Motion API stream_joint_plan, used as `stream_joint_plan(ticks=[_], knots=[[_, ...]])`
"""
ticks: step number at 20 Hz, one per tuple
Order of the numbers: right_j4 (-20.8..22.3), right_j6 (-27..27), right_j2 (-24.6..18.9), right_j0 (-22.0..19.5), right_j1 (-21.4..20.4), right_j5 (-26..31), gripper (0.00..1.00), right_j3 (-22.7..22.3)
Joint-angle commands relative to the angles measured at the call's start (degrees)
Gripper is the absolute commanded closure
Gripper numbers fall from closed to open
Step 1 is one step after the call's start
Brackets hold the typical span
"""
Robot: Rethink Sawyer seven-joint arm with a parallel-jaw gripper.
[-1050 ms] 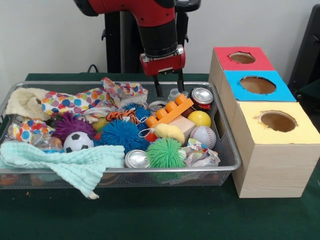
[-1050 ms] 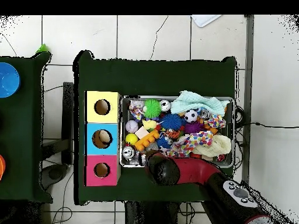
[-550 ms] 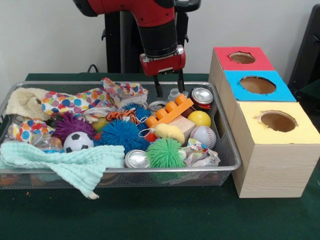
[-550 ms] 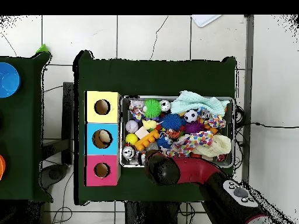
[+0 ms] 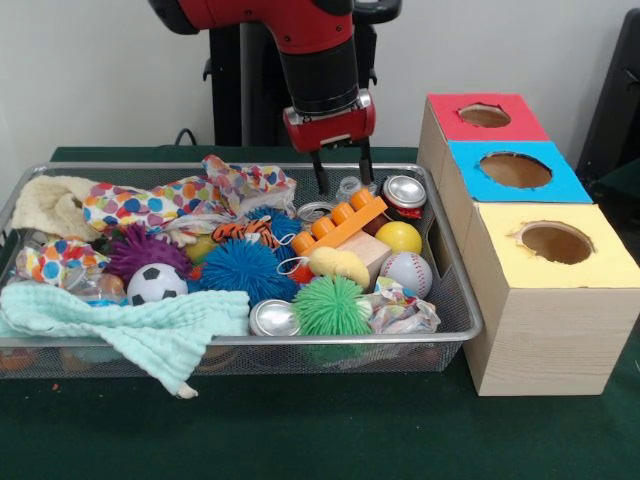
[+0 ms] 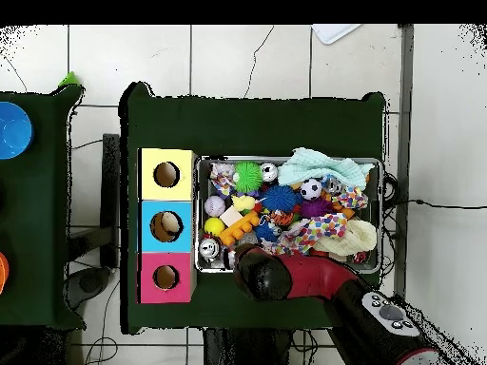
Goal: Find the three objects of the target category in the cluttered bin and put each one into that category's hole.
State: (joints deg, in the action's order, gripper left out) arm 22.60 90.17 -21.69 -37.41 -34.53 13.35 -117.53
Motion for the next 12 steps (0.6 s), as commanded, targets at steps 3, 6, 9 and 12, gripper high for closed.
stream_joint_plan(ticks=[3,6,9,12], knots=[[2.86,-3.58,-3.47,-1.08,1.12,8.39,0.0,5.44],[3.07,-3.84,-3.62,-1.19,1.16,8.78,0.0,5.85],[3.42,-4.06,-3.77,-1.35,1.08,9.01,0.0,5.75],[4.04,-4.16,-4.06,-1.86,1.18,8.91,0.0,5.57]])
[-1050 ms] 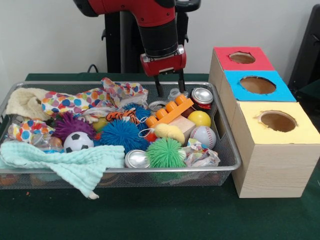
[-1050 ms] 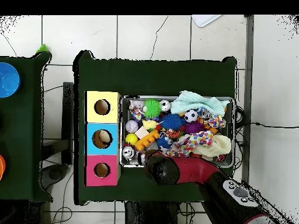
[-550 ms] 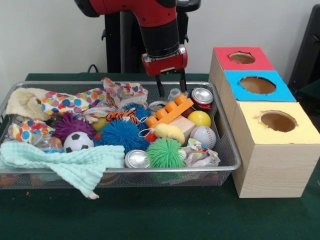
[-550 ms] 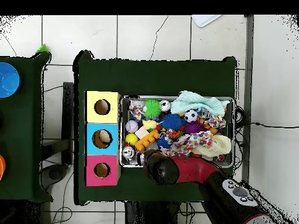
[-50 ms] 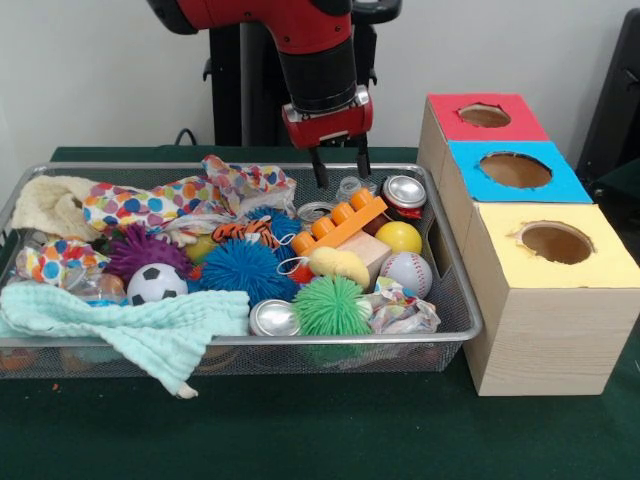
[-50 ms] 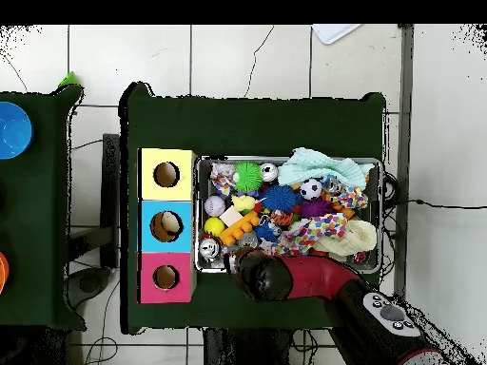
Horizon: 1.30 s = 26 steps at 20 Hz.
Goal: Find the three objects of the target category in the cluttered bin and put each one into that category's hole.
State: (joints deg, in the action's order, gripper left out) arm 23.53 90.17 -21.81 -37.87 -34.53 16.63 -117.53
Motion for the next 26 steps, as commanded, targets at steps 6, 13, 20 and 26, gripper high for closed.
stream_joint_plan(ticks=[6,13,20,26], knots=[[4.1,-4.64,-4.18,-1.86,1.36,5.93,0.0,6.09],[5.04,-3.65,-4.09,-1.92,2.0,4.7,0.0,6.39],[6.26,-3.81,-3.71,-2.14,3.03,3.75,0.0,7.09],[7.25,-3.35,-3.56,-1.71,4.21,2.72,0.0,7.91]])
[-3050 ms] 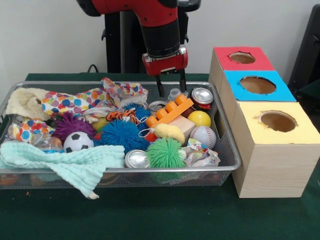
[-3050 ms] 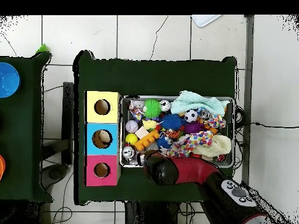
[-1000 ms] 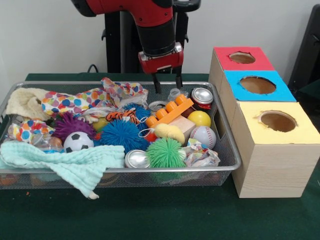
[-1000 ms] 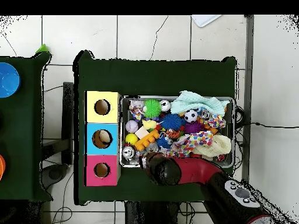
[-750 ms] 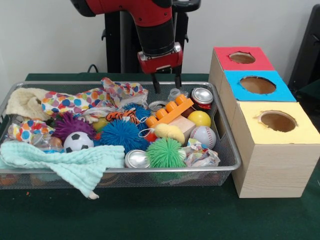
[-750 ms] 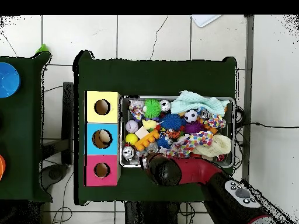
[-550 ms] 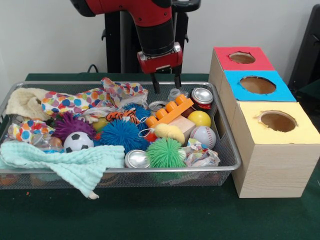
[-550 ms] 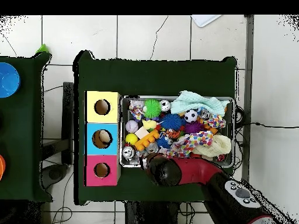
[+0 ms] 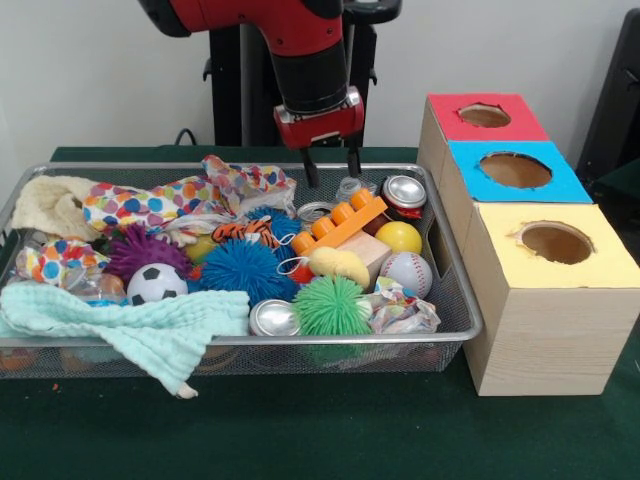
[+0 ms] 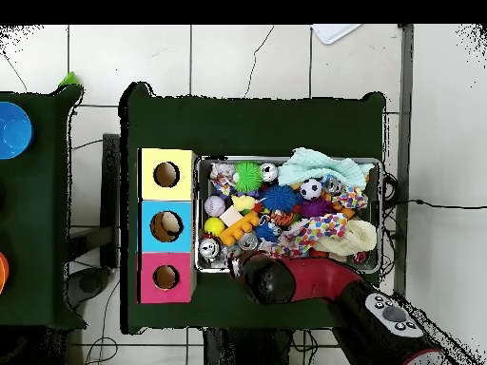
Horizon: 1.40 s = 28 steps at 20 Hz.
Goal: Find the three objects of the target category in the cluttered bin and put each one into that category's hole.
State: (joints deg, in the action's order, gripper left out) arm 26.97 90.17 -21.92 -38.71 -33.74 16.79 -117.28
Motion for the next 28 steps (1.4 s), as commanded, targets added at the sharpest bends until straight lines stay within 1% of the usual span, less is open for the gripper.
stream_joint_plan(ticks=[1,3,11,17,24,28], knots=[[4.01,-3.43,-3.58,-0.94,3.71,2.43,0.0,7.76],[4.76,-3.38,-3.52,-1.13,3.96,1.86,0.0,7.5],[5.44,-2.42,-3.6,-1.0,3.82,1.75,0.0,7.65],[5.77,-2.9,-3.83,-1.28,3.01,3.0,0.0,7.48],[5.03,-3.74,-5.31,-2.77,1.94,4.44,0.0,6.66],[5.48,-4.12,-5.87,-3.52,1.97,4.49,0.0,6.59]])
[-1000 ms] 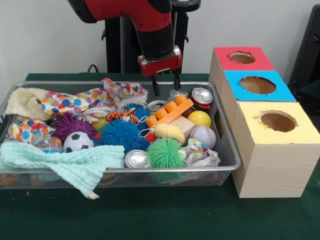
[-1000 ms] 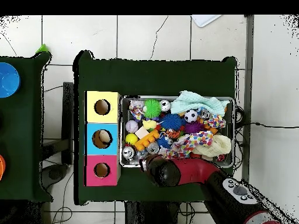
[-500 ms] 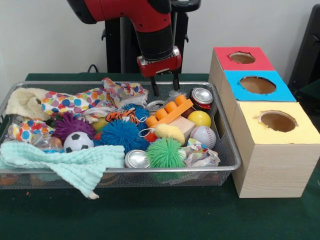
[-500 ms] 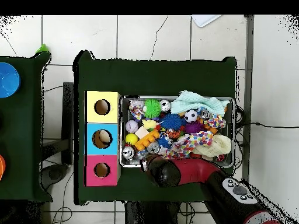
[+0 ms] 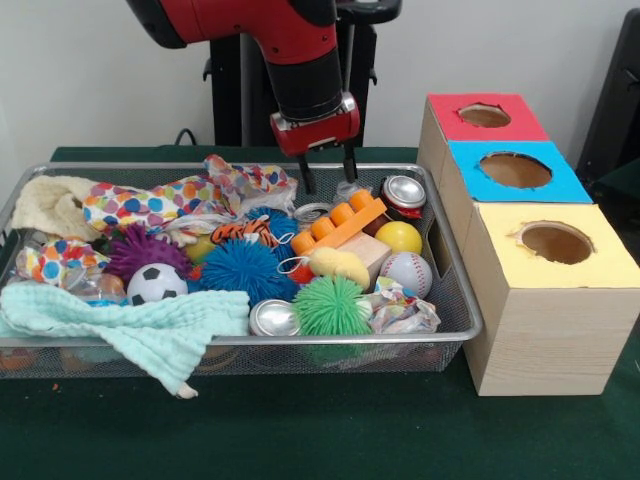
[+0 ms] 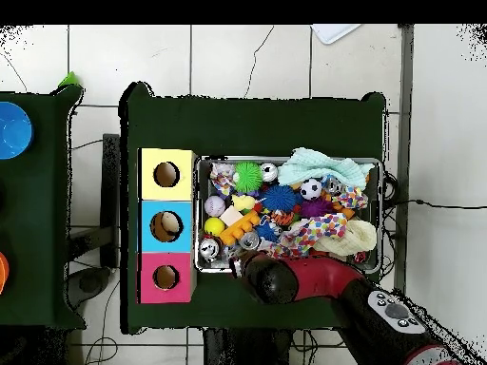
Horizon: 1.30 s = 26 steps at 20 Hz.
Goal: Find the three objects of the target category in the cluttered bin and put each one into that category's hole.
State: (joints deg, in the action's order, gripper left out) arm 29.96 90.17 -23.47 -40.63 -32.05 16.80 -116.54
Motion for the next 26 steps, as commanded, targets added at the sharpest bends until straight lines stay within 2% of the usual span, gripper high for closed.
stream_joint_plan(ticks=[1,26], knots=[[2.55,-4.25,-4.5,-1.8,0.28,4.6,0.0,5.82],[4.61,-3.39,-3.8,-0.9,1.76,2.5,0.0,7.04]])
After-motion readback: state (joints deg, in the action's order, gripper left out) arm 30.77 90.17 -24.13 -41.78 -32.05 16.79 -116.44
